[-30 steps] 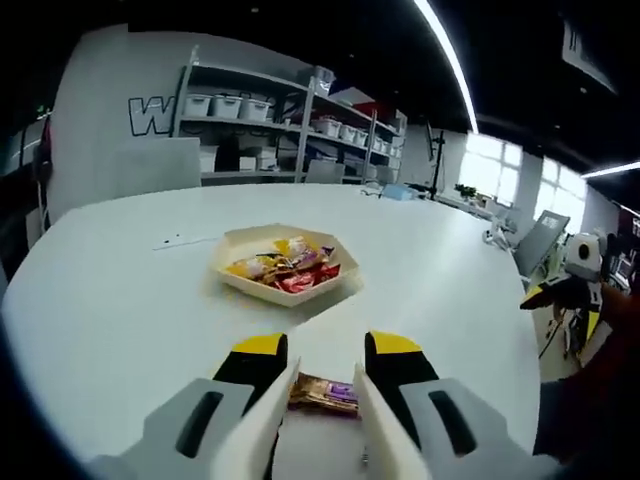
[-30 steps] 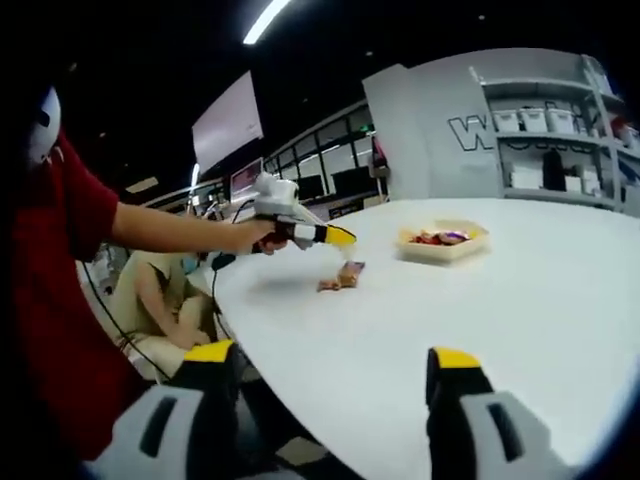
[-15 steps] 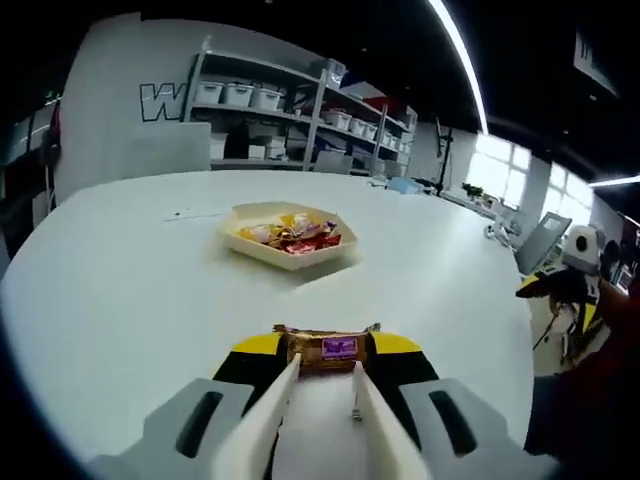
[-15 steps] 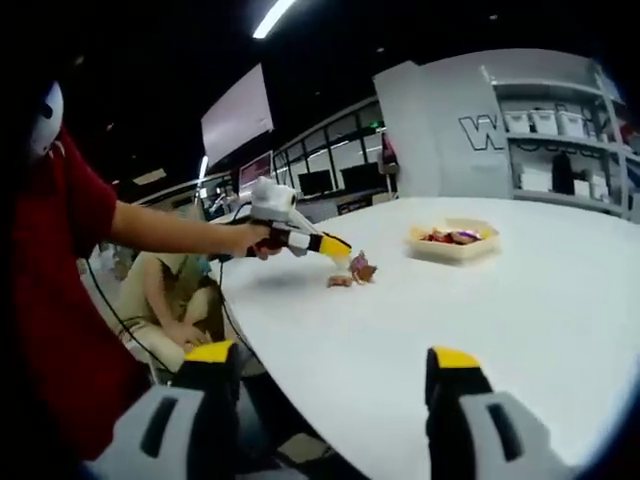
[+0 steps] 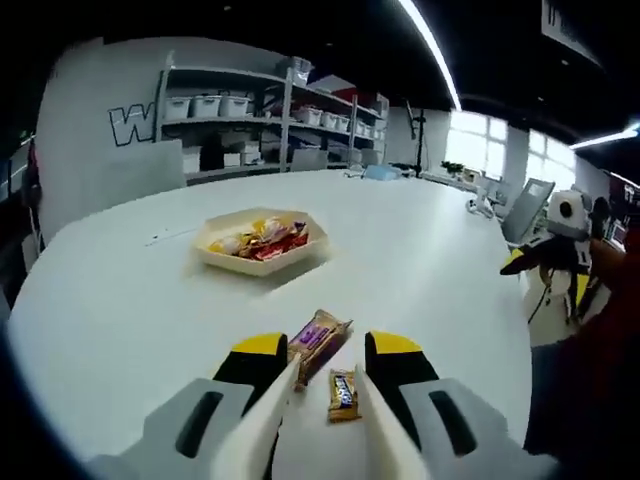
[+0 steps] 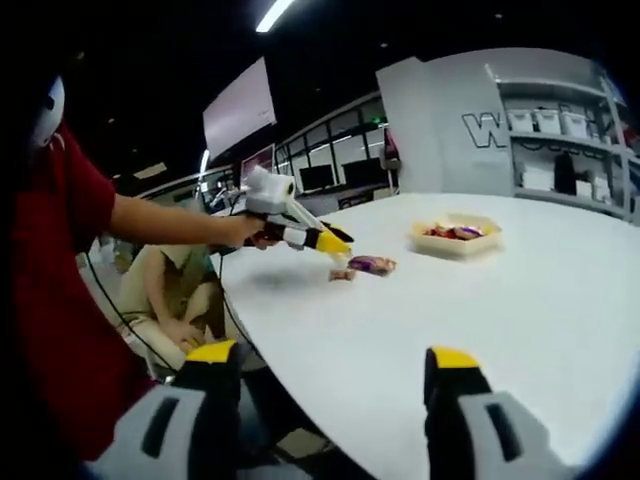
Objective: Place the target food into the container with the food tongs after gripping and lifting it, then release it inside without dropping or visibly crushing the food.
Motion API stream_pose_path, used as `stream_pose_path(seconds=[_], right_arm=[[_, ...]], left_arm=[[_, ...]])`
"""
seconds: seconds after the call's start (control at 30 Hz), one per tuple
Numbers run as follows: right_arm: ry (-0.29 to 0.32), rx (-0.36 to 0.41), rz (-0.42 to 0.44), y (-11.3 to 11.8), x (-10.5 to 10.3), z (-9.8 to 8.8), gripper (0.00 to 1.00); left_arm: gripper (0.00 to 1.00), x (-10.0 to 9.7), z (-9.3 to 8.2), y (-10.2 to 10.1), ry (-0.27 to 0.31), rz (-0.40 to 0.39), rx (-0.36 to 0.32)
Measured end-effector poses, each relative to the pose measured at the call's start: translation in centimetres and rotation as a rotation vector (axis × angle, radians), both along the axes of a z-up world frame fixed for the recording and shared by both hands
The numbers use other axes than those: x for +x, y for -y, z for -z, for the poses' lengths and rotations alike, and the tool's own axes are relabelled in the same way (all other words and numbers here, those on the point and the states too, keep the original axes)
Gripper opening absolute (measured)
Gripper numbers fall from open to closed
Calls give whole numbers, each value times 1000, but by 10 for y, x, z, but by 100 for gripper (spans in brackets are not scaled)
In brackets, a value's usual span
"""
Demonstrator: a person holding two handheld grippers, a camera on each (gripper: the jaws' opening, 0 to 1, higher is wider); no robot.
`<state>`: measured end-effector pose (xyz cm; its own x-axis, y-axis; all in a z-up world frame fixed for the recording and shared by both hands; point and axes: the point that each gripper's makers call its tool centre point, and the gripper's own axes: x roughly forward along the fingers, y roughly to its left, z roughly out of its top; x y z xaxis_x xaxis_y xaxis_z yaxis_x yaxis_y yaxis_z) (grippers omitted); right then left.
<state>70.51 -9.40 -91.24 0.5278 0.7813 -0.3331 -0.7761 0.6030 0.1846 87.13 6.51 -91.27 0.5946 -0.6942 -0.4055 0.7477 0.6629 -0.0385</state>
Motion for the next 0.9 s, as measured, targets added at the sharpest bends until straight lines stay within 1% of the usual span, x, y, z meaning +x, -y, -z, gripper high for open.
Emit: stream_pose_path(seconds=[0.17, 0.2, 0.33, 0.4, 0.47, 0.6, 0.63, 0.67, 0.7, 0.73, 0.87, 0.9], right_arm=[[-1, -1, 17, 4, 2, 2, 74], [2, -4, 23, 5, 3, 2, 74], [9, 7, 38, 10, 6, -2, 75], [9, 5, 44, 12, 7, -2, 75], [12, -1, 50, 14, 9, -2, 76], [21, 2, 67, 17, 12, -4, 77], [22, 1, 70, 18, 13, -4, 77], [21, 1, 71, 18, 13, -4, 78], [14, 6, 73, 18, 14, -3, 78], [11, 9, 74, 17, 14, -3, 78], [8, 1, 69, 16, 14, -2, 78], [6, -3, 67, 15, 14, -1, 77]], left_arm=[[29, 13, 0, 5, -10, 7, -12], [29, 17, 3, 7, -9, 10, 2], [29, 25, 10, 12, -17, 21, 8], [29, 27, 13, 14, -20, 34, 17], [29, 28, 15, 16, -9, 44, 27], [28, 30, 20, 17, -25, 47, 26], [28, 24, 27, 17, -93, 50, 22], [28, 30, 21, 15, -46, 43, 14], [28, 29, 22, 15, -66, 36, 8], [27, 29, 21, 15, -68, 37, -1], [24, 29, 21, 14, -63, 36, 2], [24, 30, 21, 14, -69, 26, 0]])
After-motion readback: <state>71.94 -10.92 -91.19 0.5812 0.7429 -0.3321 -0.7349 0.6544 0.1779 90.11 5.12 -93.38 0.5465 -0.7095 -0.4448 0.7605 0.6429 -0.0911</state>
